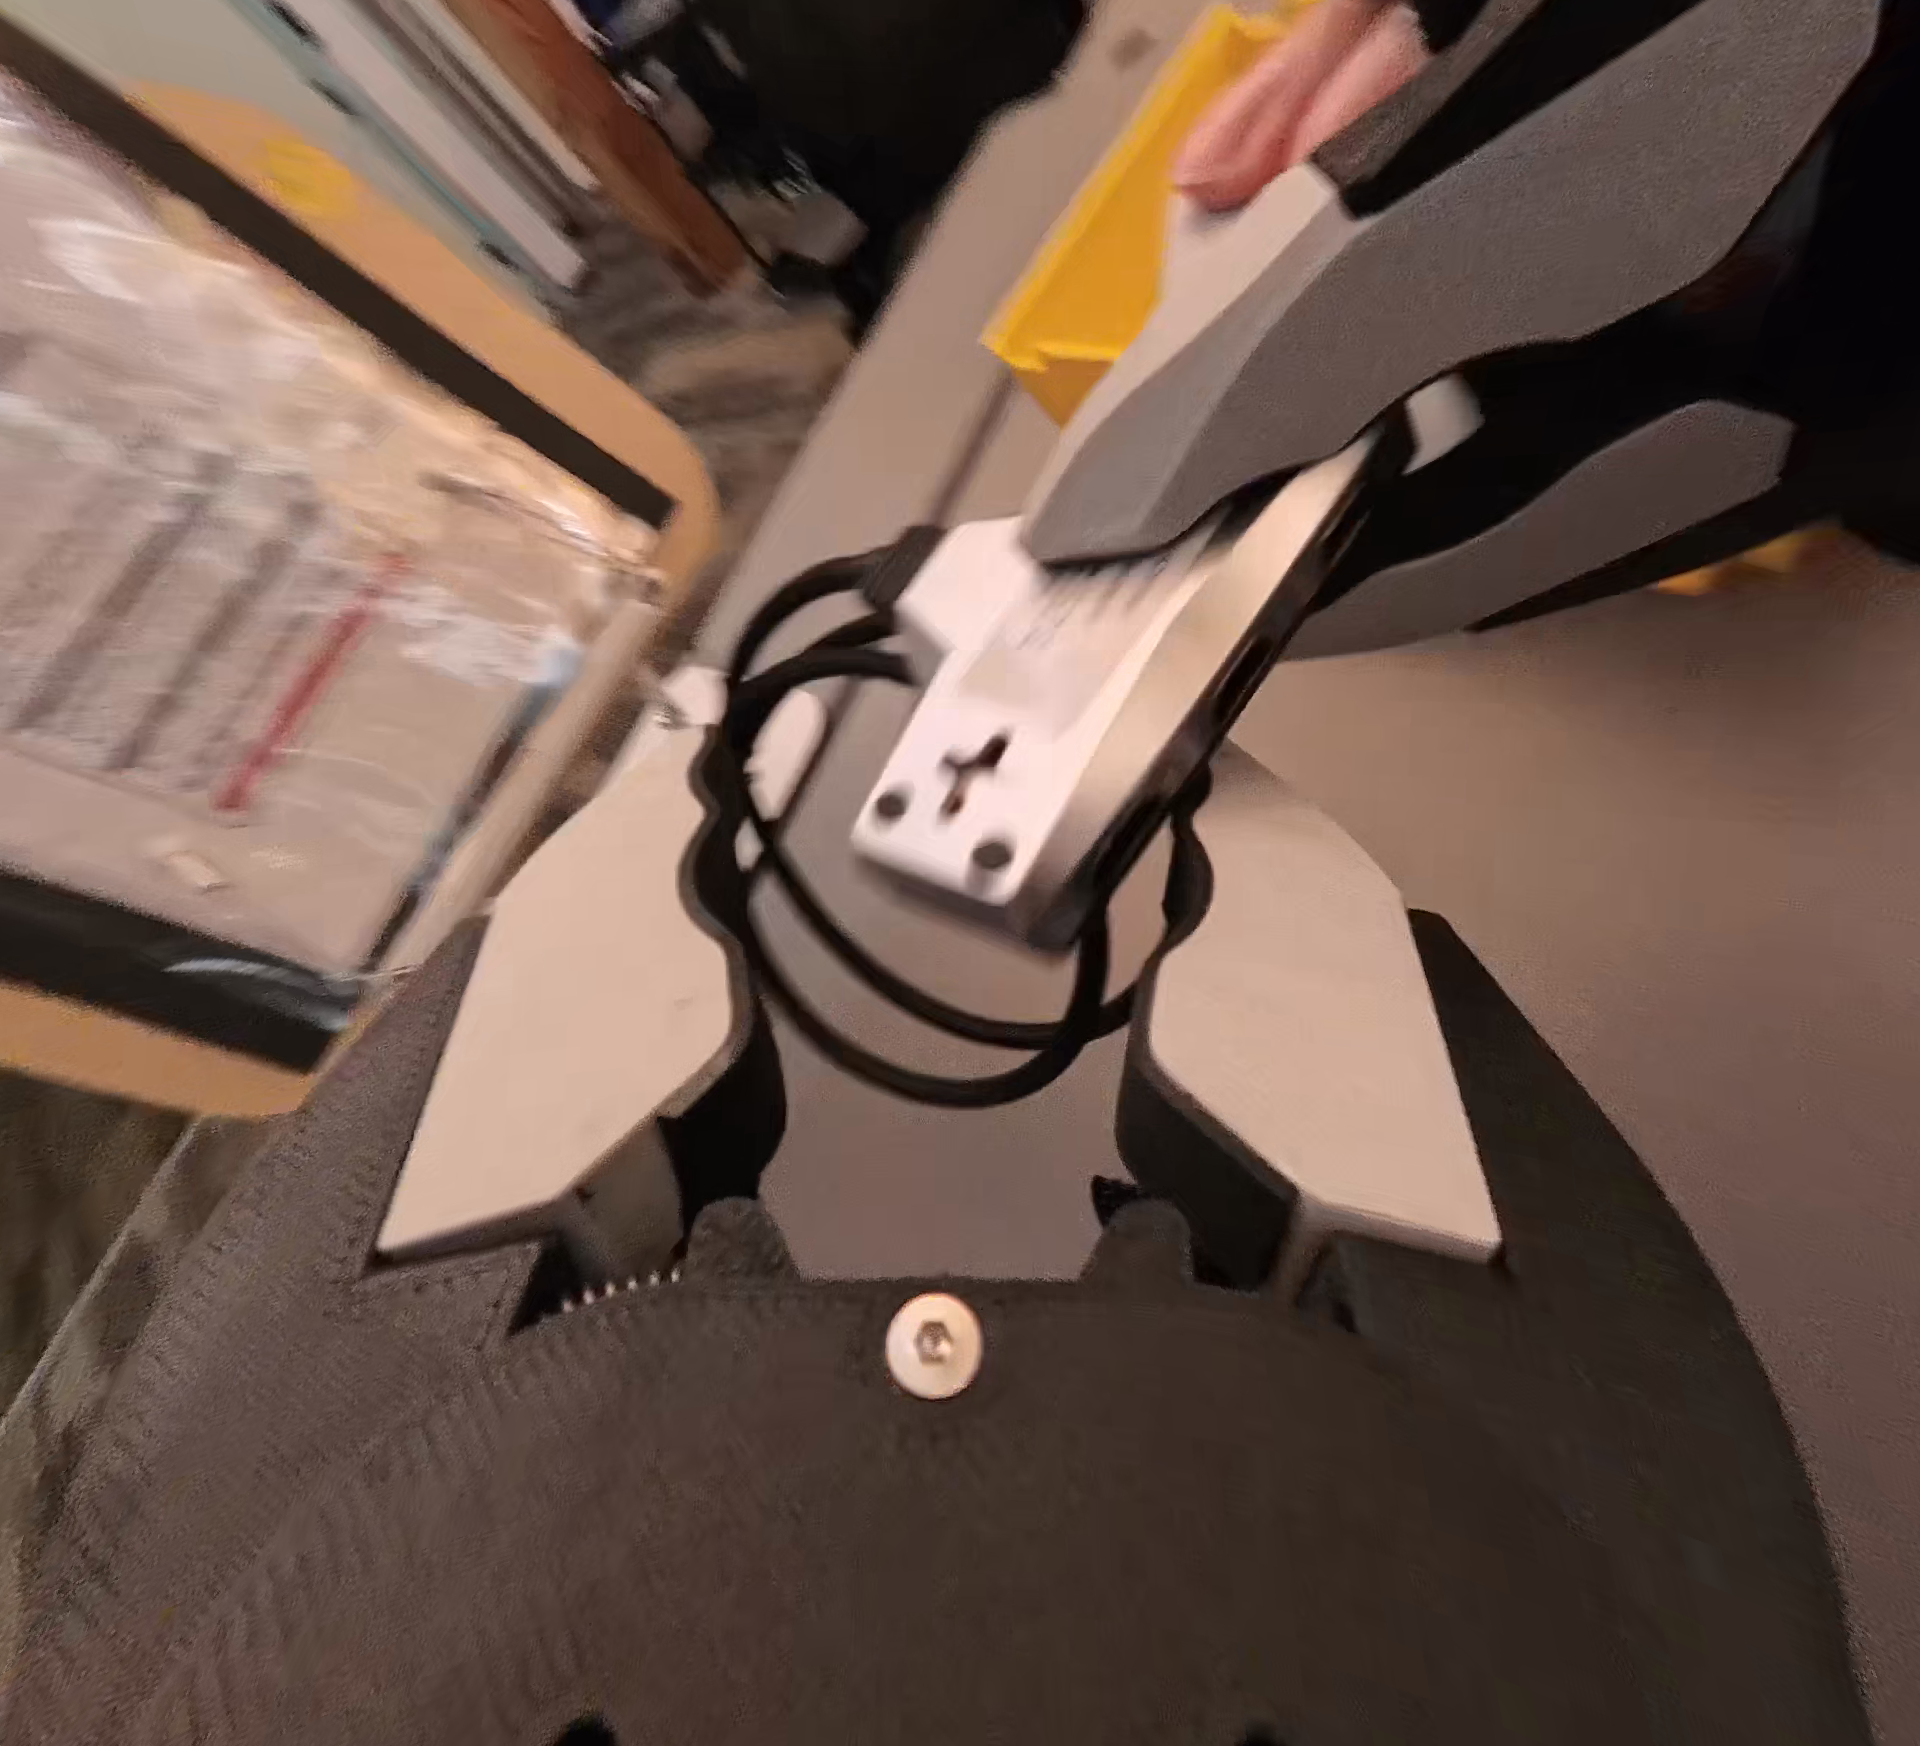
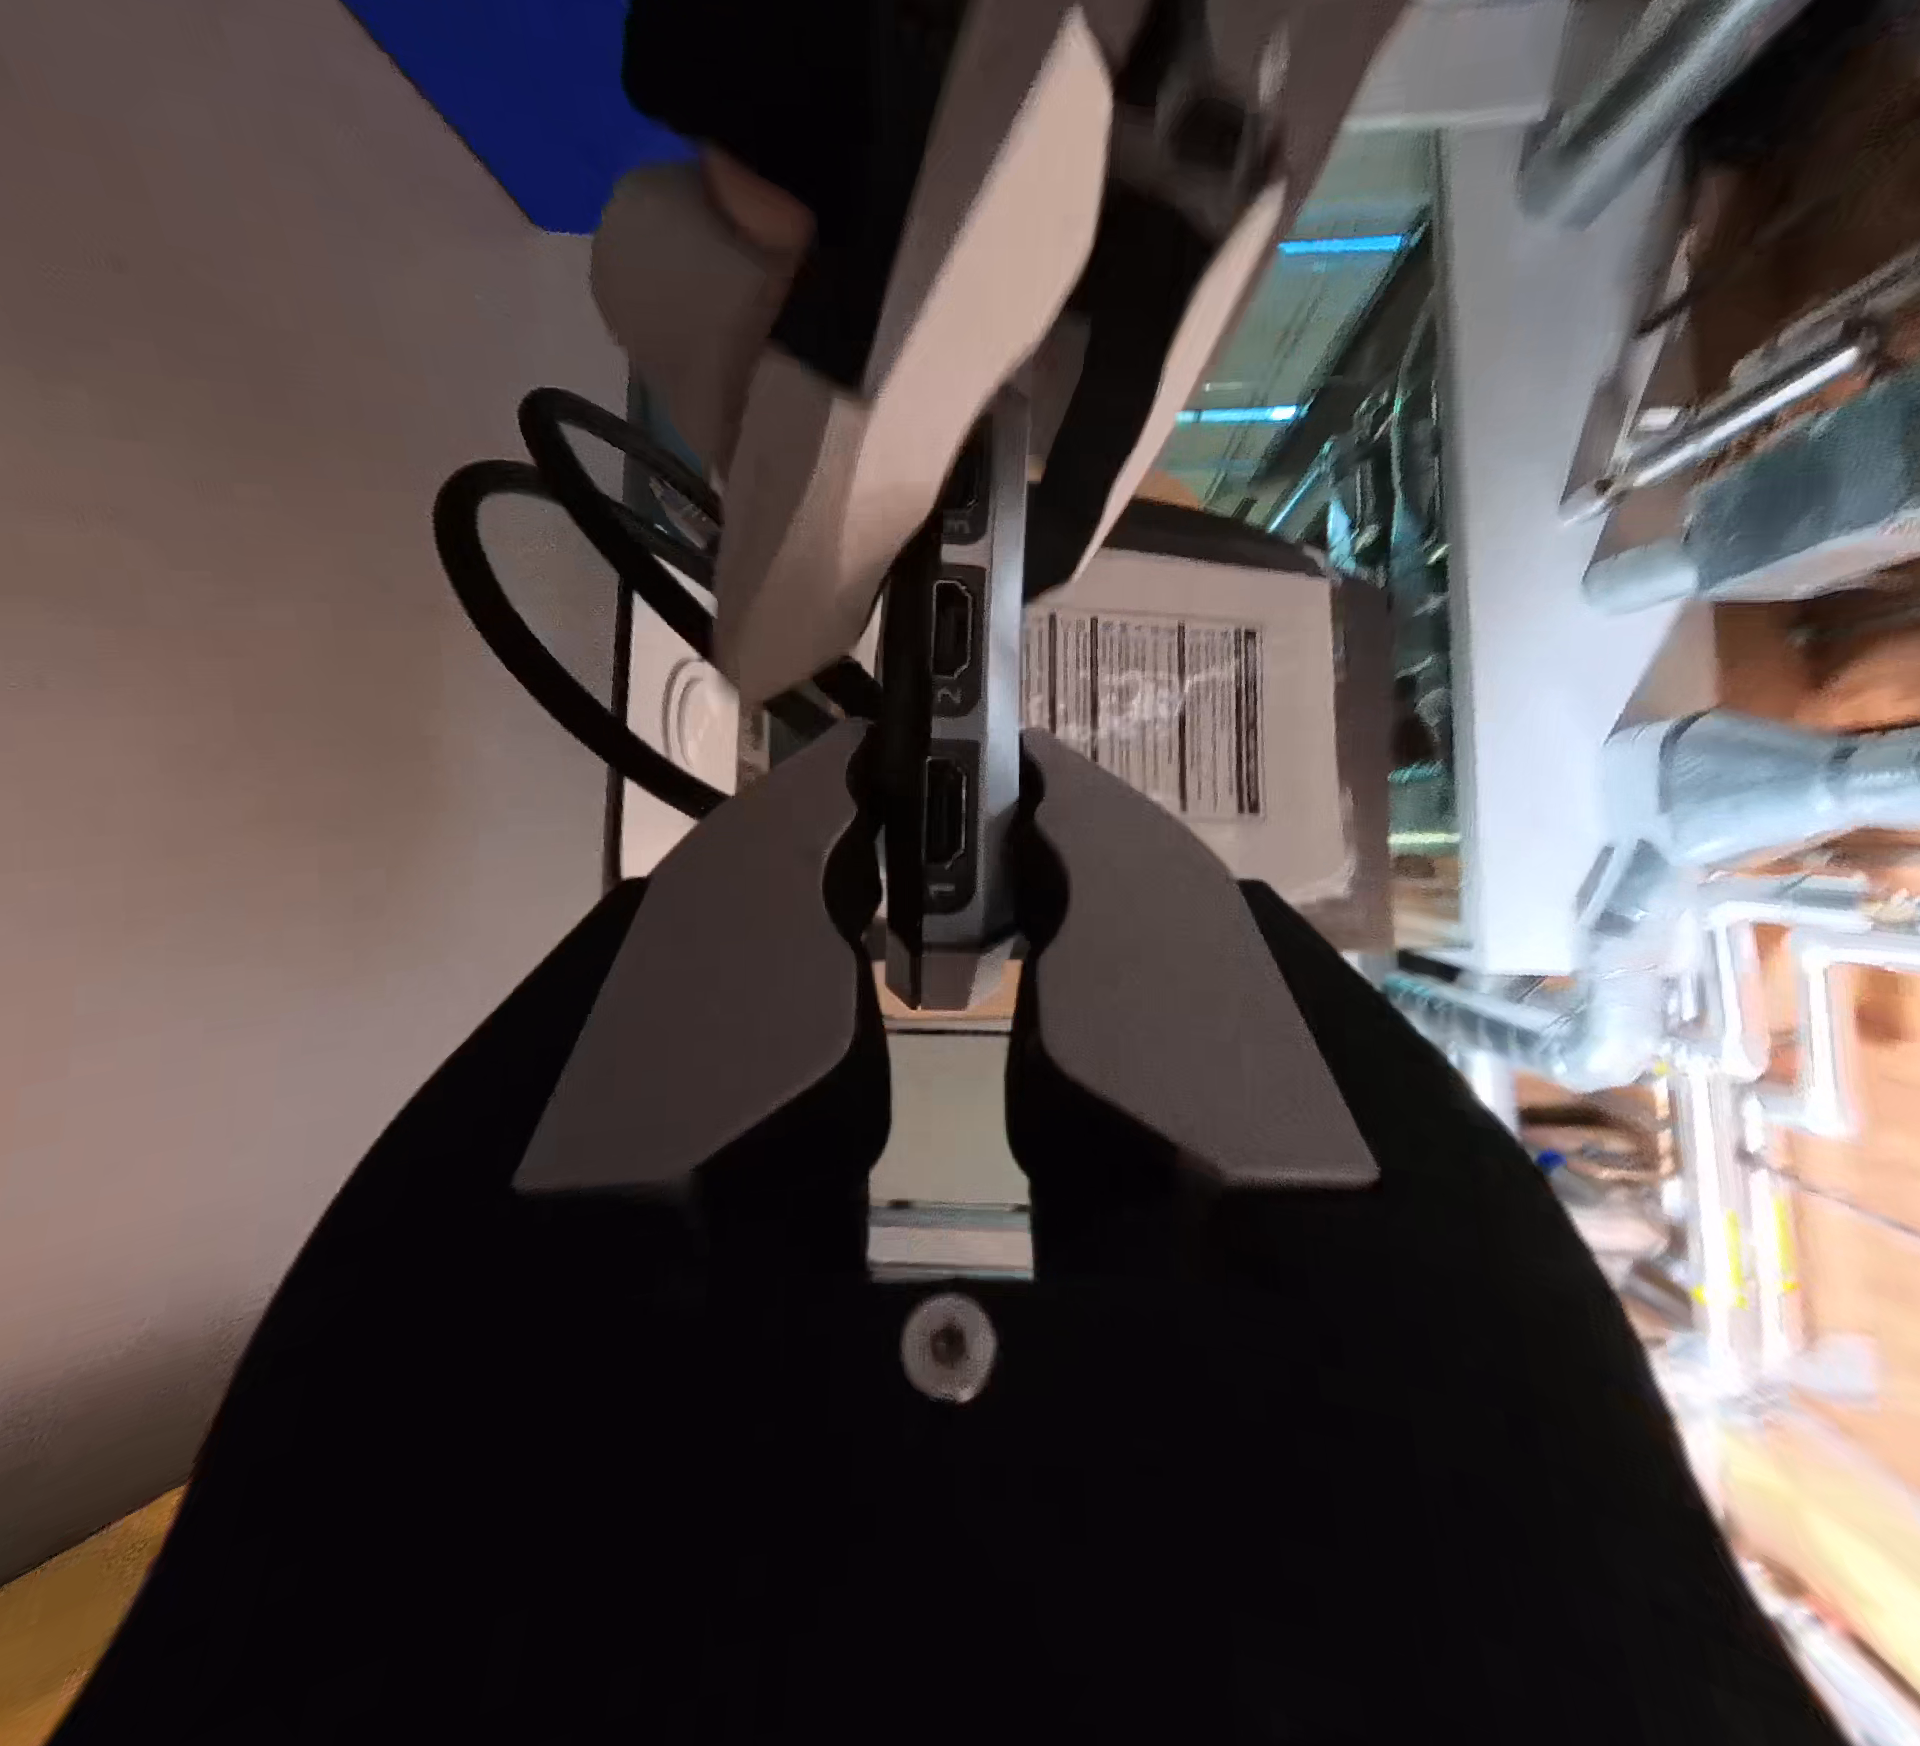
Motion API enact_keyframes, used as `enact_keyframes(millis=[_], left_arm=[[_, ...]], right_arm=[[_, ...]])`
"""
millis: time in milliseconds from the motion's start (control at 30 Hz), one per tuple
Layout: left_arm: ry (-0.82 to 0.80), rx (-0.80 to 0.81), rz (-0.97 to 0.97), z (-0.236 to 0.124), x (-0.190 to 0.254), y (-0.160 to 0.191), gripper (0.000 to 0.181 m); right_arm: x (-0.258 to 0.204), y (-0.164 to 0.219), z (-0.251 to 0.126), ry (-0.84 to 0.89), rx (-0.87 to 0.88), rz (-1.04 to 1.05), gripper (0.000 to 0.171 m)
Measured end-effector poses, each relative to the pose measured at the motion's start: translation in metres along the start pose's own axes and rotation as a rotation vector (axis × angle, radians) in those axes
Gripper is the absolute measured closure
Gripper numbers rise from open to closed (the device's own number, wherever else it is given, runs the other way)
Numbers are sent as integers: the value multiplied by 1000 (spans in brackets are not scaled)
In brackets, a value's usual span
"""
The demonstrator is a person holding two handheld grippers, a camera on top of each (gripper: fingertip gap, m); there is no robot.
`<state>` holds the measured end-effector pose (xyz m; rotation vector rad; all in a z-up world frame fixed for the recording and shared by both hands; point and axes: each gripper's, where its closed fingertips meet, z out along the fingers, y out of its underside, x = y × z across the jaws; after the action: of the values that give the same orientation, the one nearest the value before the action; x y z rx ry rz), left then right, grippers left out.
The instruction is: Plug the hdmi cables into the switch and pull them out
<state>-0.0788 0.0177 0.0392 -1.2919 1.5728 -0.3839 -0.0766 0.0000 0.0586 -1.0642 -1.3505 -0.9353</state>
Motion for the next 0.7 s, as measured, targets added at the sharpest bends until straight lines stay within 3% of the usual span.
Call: enact_keyframes(millis=[167, 300, 433, 567, 700], left_arm=[[-165, 182, -94, -43, -42, -23, 102], [-200, 186, -115, -59, -56, -18, 105], [-214, 163, -117, -61, -61, -12, 107], [-198, 147, -124, -57, -58, -10, 108], [-193, 120, -115, -53, -56, -7, 108]], right_arm=[[54, 63, -32, 132, -125, 233, 149], [76, 140, -83, 141, -293, 497, 149], [53, 203, -121, 48, -479, 651, 148], [0, 254, -133, -117, -690, 803, 148], [-35, 276, -136, -220, -801, 860, 148]])
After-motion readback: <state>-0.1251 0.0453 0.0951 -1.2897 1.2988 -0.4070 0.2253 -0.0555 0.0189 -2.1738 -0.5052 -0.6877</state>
